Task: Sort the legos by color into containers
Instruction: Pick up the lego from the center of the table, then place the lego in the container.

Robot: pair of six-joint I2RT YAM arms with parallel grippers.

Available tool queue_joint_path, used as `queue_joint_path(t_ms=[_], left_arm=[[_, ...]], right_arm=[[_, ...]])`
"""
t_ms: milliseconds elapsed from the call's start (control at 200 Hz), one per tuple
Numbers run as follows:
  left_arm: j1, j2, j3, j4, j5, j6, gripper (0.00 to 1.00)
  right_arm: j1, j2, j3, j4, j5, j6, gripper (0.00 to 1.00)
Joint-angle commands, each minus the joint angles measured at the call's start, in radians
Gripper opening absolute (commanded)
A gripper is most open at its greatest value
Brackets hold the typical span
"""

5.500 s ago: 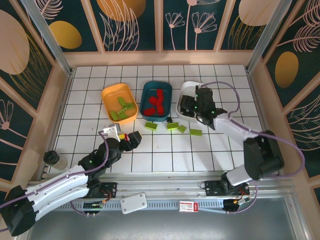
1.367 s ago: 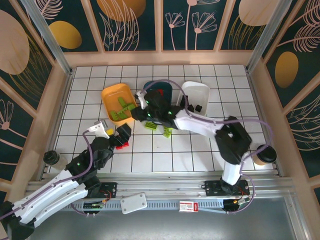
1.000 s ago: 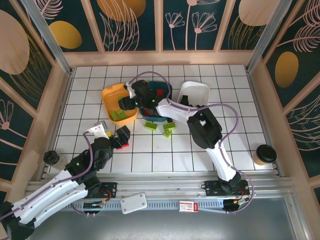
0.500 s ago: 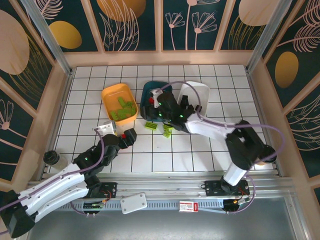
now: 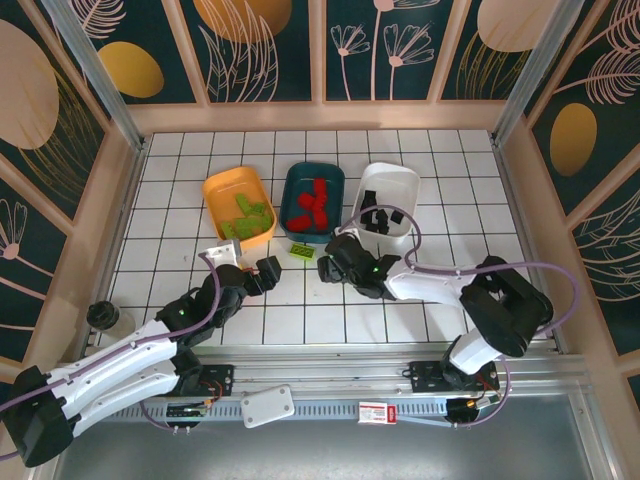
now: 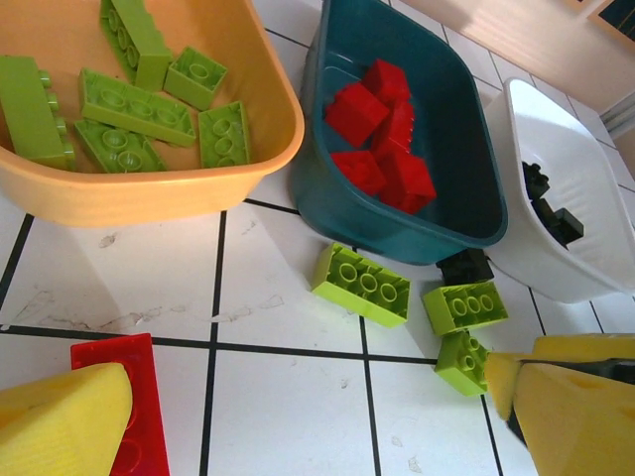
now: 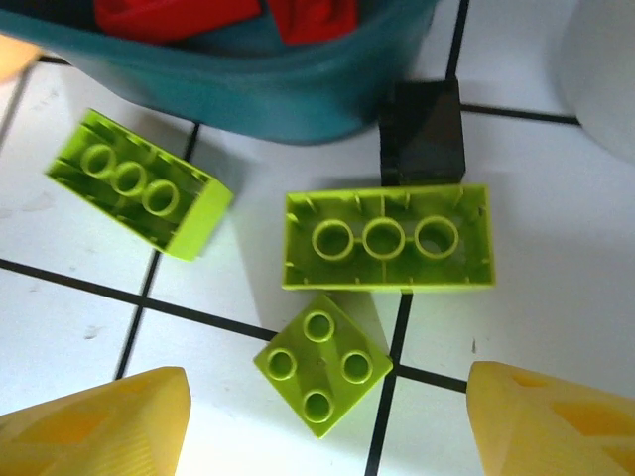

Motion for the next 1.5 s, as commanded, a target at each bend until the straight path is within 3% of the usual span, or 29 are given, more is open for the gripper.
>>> queue_joint_path(t_ms=[0, 285, 505, 711, 996, 1191, 1496], left_arm=[[0.003, 0.003, -0.009, 0.026, -0.003, -0.010, 0.99], [0.004, -0.010, -0.017, 0.015, -0.011, -0.023, 0.99], [0.003, -0.019, -0.022, 0.009, -0.023, -0.027, 0.98], [0.004, -0.029, -0.030, 0.005, -0.026, -0.022, 0.98], [0.003, -0.074, -0.033, -0.042, -0.080, -0.020, 0.98], [0.003, -0.145, -0.042, -0.124, -0.172, -0.076, 0.98], [0.005, -0.218, -0.066, -0.148, -0.159, -0.088, 0.99]], right_arm=[[0.017, 0.053, 0.024, 0.026, 0.104, 0.065, 0.75], [0.020, 0.198, 0.079, 0.024, 0.161, 0.076, 0.72], [0.022, 0.202, 0.061, 0.087, 0.131, 0.041, 0.55], [0.022, 0.114, -0.011, 0.157, 0.097, 0.009, 0.32], [0.034, -0.135, -0.105, 0.297, -0.115, -0.071, 0.28], [0.029, -0.034, 0.094, 0.335, -0.283, -0.145, 0.29], [-0.047, 0.398, 0.601, 0.275, -0.463, -0.173, 0.28]])
